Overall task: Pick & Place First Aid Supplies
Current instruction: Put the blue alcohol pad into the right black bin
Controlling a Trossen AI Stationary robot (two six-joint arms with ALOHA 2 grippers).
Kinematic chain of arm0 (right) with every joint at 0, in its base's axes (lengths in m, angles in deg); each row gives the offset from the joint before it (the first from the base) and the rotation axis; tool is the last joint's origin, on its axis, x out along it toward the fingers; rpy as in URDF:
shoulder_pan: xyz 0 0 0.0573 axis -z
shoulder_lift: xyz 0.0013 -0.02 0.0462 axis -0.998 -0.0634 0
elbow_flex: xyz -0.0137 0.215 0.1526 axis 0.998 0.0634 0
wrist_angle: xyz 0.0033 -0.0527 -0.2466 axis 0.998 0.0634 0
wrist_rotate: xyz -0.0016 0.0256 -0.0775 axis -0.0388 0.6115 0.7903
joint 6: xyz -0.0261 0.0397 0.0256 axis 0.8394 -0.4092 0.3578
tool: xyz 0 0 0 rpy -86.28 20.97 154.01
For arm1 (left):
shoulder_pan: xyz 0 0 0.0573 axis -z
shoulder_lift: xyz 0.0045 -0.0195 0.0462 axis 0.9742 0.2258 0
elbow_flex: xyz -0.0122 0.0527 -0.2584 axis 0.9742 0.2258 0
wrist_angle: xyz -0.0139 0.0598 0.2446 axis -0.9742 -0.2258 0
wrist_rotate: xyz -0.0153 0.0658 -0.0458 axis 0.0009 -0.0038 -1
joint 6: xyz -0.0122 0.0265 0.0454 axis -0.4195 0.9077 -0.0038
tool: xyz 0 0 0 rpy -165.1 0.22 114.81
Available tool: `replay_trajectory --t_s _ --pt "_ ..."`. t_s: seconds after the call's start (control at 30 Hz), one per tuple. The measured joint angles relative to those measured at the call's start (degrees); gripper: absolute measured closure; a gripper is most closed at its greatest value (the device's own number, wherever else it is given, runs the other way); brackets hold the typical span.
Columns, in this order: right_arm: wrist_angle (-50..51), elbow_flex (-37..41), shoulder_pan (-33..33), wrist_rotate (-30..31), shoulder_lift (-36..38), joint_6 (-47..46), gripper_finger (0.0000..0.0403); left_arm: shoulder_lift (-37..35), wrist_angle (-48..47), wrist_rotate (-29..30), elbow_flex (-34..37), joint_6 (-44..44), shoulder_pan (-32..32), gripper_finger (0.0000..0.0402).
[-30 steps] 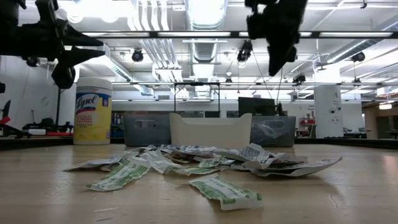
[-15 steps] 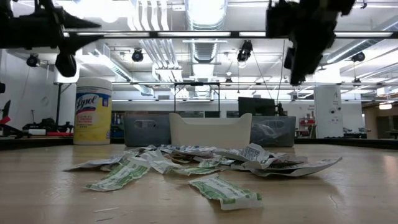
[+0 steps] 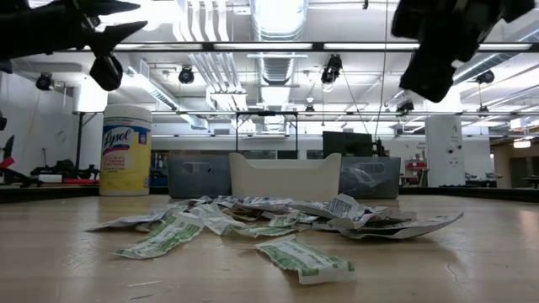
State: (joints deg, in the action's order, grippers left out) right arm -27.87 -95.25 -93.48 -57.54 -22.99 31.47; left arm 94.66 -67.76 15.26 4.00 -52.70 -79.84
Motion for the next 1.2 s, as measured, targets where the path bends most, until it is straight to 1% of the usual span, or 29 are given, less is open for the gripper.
replay_trajectory --t_s 0.13,0.2,0.37,0.5,0.6,0.67,0.8,0.93,1.03,1.2 --pt "-4.8 4.98 0.0 0.23 8.46 -0.25 0.0369 8.37 -0.97 -0.04 -4.15 0.29 0.44 0.0307" --pt "-6.68 7.34 0.0 0.29 12.65 -0.76 0.0369 12.78 -3.65 -0.02 -6.82 0.67 0.7 0.0307" --pt "-8.37 12.46 0.0 0.75 21.36 0.93 0.0369 23.74 -15.93 -0.04 -15.62 1.1 1.77 0.0307" --pt "-8.32 15.57 0.0 3.18 26.92 1.1 0.0369 32.27 -28.1 -0.12 -23.44 1.47 3.08 0.0307" --pt "-8.45 17.29 0.0 3.75 30.53 1.12 0.0369 38.07 -33.76 -0.13 -30.12 2.28 4.07 0.0307" --pt "-8.76 18.47 0.0 3.78 32.64 1.13 0.0369 41.98 -39.45 -0.1 -33.46 3.32 4.77 0.0307" --pt "-10.2 20.94 0.0 3.88 36.63 1.12 0.0369 48.02 -45.37 -0.15 -39.41 4.89 6.0 0.0307" --pt "-10.37 22.5 0.0 3.93 39.1 0.26 0.0369 53.66 -48.59 -0.93 -41.5 5.56 7.12 0.0307" --pt "-10.2 23.41 0.0 3.92 40.06 0.13 0.0369 56.94 -48.06 -3.42 -41.87 6.08 7.92 0.0307" --pt "-10.15 23.8 0.0 3.94 40.31 0.02 0.0369 63.09 -48.59 -7.4 -41.54 4.59 8.41 0.0307"
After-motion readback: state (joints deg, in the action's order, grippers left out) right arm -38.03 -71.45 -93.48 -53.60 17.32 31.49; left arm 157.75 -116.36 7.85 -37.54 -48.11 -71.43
